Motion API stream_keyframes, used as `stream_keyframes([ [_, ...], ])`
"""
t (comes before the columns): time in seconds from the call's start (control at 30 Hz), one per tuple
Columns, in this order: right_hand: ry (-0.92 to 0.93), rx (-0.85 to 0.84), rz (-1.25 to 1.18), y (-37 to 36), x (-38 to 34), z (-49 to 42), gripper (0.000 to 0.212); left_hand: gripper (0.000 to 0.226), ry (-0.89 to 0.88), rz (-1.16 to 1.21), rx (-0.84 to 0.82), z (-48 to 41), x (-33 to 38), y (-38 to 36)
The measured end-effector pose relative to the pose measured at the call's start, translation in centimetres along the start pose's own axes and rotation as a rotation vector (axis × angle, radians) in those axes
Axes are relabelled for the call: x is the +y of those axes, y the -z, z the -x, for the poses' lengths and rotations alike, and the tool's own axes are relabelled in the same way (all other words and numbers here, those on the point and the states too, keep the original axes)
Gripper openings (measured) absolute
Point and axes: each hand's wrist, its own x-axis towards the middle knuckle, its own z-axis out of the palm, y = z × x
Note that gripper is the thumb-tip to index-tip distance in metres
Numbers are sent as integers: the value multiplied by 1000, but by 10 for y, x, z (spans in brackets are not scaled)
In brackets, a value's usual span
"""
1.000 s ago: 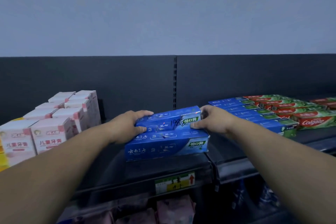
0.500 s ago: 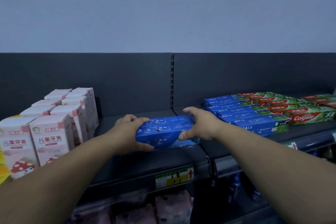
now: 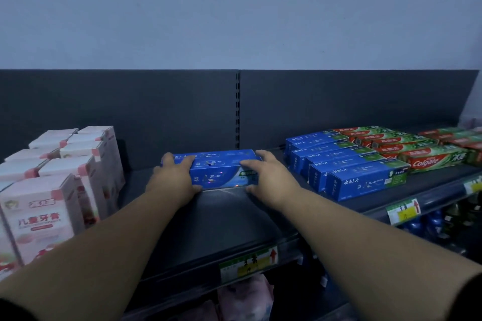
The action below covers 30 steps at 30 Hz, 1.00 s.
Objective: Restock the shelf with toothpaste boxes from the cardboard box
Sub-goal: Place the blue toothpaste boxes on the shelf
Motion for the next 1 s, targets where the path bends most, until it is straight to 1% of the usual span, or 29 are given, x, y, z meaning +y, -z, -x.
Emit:
stream_keyframes([
  [0.13, 6, -2, -5, -1, 4, 6, 64, 79, 49, -71, 14, -9, 5, -5],
  [0.27, -6, 9, 0, 9, 13, 19, 65, 81, 48, -102, 23, -8, 14, -7],
  [0.4, -11, 22, 12, 23, 31, 39, 65, 89, 74, -153, 29, -3, 22, -2],
  [0.5, -39, 36, 0, 37, 51, 58, 65, 92, 64, -208, 81, 9, 39, 0],
  [0.6, -67, 66, 8, 58, 78, 86, 67, 90, -30, -184, 85, 30, 83, -3],
  [0.7, -91, 61, 33, 85, 111, 122, 68, 88, -159, -153, 81, 61, 146, -12],
  [0.8, -137, 72, 43, 112, 152, 167, 69, 86, -308, -82, 113, 103, 218, -24],
  [0.93, -257, 72, 74, 144, 216, 237, 70, 84, -497, -24, 156, 169, 314, -43],
  [1.0, -329, 79, 105, 155, 251, 277, 72, 84, -583, 2, 135, 202, 359, -58],
])
